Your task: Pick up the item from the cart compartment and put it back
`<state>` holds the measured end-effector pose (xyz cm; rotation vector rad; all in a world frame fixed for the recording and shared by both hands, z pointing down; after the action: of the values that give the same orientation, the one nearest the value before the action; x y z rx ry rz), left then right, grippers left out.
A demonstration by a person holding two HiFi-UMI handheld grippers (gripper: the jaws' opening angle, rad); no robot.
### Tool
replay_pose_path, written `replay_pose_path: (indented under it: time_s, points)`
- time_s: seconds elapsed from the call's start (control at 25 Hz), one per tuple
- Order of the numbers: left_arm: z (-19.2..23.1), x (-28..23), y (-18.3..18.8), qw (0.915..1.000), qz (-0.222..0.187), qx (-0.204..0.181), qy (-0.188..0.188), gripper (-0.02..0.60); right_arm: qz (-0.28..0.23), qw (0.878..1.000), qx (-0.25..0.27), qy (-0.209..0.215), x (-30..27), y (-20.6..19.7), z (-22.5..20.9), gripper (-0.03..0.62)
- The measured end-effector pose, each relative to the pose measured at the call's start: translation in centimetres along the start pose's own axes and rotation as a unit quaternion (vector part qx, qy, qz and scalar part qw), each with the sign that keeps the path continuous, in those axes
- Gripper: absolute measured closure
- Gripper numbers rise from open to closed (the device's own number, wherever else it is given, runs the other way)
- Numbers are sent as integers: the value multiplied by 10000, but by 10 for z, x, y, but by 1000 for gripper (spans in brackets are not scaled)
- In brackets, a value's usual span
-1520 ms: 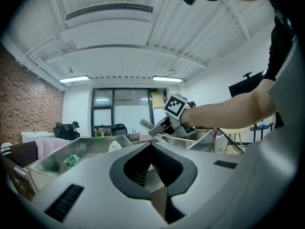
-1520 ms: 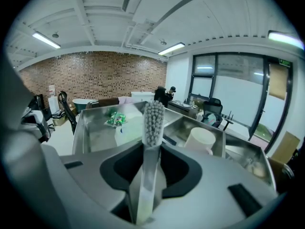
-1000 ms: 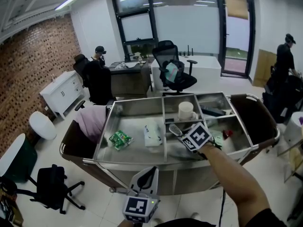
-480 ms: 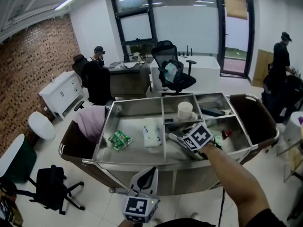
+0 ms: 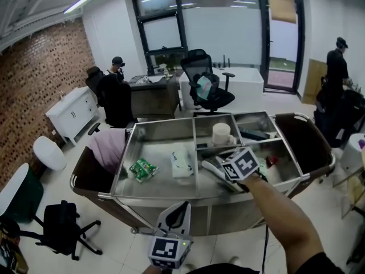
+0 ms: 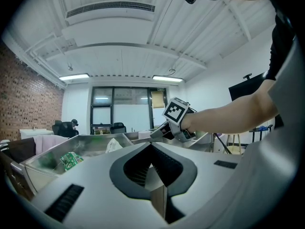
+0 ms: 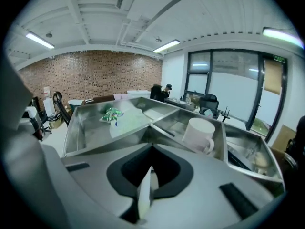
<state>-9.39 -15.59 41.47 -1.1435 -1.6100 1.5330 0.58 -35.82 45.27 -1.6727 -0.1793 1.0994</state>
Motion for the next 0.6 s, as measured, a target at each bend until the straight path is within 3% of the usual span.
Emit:
replay_pose_path:
  time_s: [0.28, 0.6]
  points:
    - [0, -1, 0, 10000, -7, -9, -7, 581, -711, 9962, -485, 100, 33, 16, 3, 588]
    - [1, -2, 1, 10000, -1, 6, -17, 581, -1880, 9807, -452, 295, 127, 29, 43, 588]
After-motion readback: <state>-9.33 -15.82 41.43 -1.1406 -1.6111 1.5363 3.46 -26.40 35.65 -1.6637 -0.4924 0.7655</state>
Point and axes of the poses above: the fingertips, and each gripper's own axes: x backward along the fingers, z to its left, y out of its top, the point moved 1 cm from there along x, backward along the fingers, and after that the axes turned 5 degrees about -x, right-handed, at the moved point
